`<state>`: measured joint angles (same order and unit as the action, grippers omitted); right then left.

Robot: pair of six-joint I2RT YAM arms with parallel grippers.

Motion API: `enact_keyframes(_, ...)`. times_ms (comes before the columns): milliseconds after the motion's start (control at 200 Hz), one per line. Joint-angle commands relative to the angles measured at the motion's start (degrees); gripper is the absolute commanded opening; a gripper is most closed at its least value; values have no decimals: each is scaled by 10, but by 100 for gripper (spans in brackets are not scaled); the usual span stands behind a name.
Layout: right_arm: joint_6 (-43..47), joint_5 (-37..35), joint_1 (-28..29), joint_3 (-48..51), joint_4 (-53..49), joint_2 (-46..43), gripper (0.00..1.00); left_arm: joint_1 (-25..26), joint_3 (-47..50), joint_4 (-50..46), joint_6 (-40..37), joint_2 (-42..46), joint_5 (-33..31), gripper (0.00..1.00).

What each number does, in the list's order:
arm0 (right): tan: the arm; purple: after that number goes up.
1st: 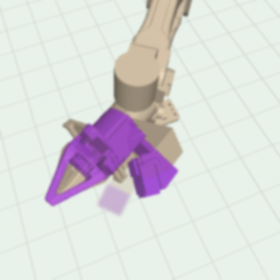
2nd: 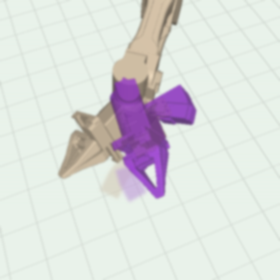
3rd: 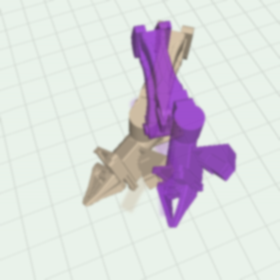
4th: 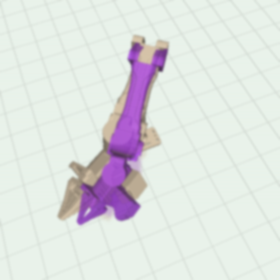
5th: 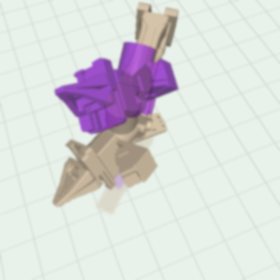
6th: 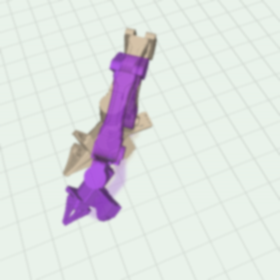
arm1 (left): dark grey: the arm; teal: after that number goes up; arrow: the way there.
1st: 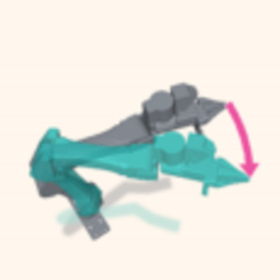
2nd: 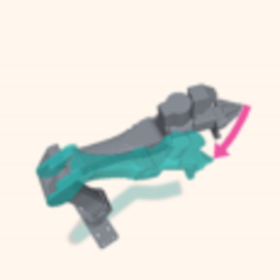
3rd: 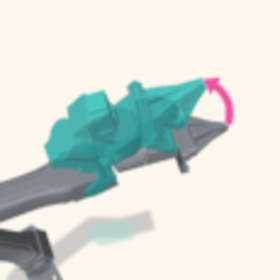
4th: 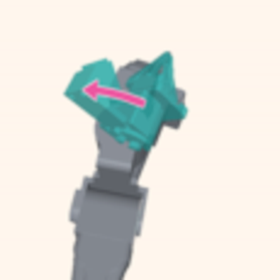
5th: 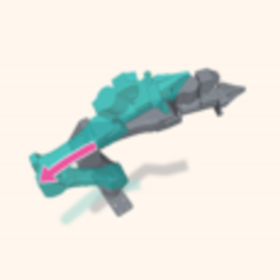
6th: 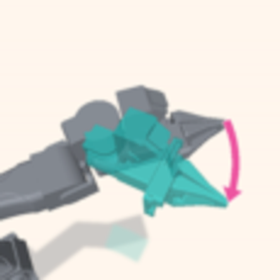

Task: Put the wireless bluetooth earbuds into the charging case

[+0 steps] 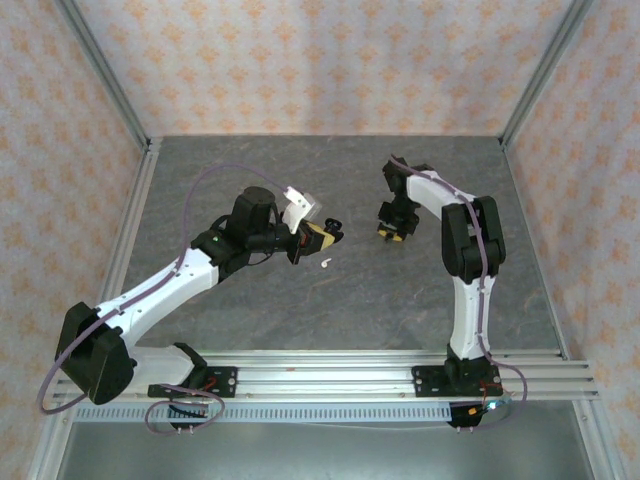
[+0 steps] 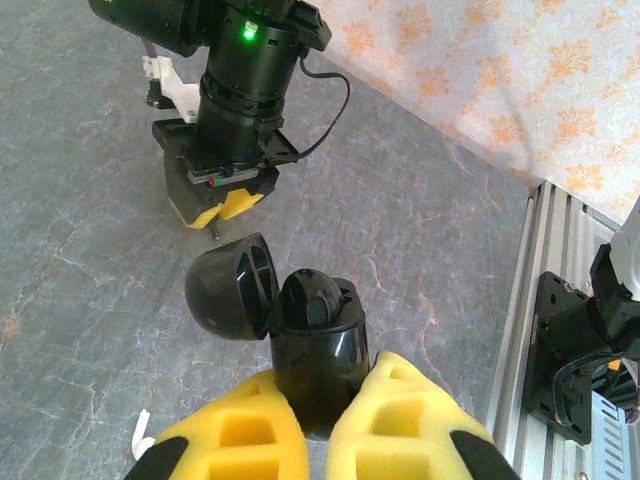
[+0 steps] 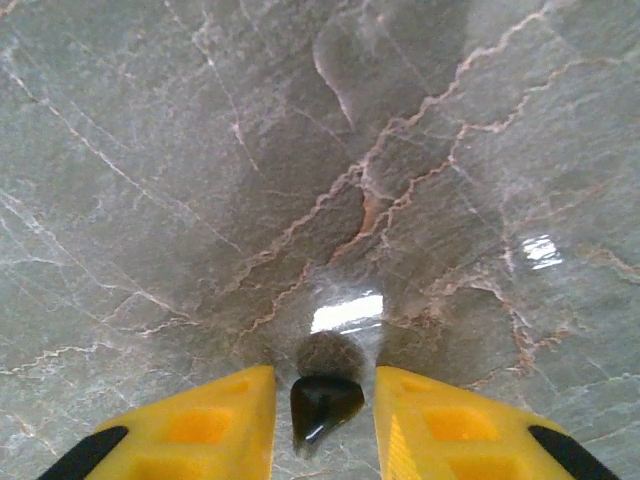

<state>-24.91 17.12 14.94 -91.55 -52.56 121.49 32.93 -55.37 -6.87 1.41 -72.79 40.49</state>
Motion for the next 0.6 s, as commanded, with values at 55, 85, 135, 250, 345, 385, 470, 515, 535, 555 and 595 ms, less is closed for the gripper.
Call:
enact_keyframes(55,7,-9,-2,-13,-18,15,26,1,-4,12,-12,13,11,0)
enact_keyframes(85,8,-8,-1,-12,-19,16,25,1,-1,13,-11,14,9,0)
enact_keyframes(135,10,-8,-1,-13,-22,15,23,1,3,15,-11,17,8,0)
enact_keyframes(250,14,-5,-1,-14,-32,11,18,0,10,17,-10,25,4,0)
enact_keyframes(345,14,2,-1,-14,-37,0,15,0,20,20,-10,36,-4,0)
enact_keyframes(385,12,5,-1,-12,-40,-7,15,0,27,23,-11,41,-7,0)
enact_keyframes(470,9,8,1,-9,-46,-26,14,-2,41,30,-10,54,-15,0)
enact_keyframes(515,10,8,3,-7,-48,-37,13,-3,48,35,-10,60,-20,0)
enact_keyframes(535,9,8,4,-7,-50,-42,13,-4,52,39,-9,63,-22,0)
enact_keyframes(555,10,7,4,-6,-51,-47,13,-4,56,42,-9,65,-24,0)
enact_keyframes(595,12,6,7,-6,-56,-55,13,-4,64,51,-5,71,-30,0)
